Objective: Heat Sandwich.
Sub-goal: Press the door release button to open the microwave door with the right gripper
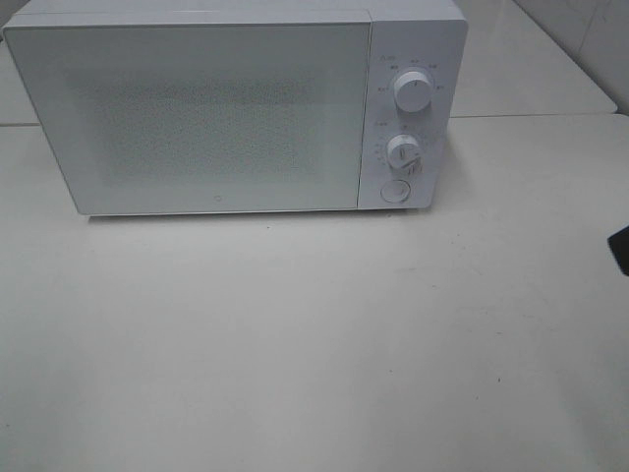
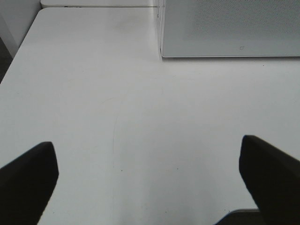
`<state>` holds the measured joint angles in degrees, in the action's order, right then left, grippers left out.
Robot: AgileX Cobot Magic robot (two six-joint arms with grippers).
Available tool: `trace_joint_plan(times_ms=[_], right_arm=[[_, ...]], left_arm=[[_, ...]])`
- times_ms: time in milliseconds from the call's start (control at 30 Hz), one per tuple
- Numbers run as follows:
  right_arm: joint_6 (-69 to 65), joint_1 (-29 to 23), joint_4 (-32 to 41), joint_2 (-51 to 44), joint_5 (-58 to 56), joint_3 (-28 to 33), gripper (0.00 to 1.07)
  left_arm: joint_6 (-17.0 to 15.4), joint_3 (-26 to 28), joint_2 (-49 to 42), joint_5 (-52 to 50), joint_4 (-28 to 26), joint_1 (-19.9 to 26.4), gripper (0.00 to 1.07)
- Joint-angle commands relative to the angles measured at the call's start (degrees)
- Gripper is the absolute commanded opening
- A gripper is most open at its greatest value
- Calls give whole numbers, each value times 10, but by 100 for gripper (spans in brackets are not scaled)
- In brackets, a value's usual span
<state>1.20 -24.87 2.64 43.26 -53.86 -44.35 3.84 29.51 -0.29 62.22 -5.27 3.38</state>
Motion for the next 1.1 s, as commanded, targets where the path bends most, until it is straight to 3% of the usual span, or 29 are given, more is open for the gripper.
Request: trace_joint_plan(times_ms=[33, 400, 600, 1100], right_arm=[[-12, 5, -18, -40, -14, 5, 71], [-21, 109, -26, -186, -14, 84, 71], [-21, 165, -70, -285, -15, 124, 71], [-56, 201, -83, -403, -32, 158, 70]], left_arm=[[-1, 1, -13, -6, -3, -3, 98], [-1, 1, -13, -6, -3, -3, 98], [-1, 1, -13, -6, -3, -3, 98], [-1, 1, -13, -6, -3, -3, 98]])
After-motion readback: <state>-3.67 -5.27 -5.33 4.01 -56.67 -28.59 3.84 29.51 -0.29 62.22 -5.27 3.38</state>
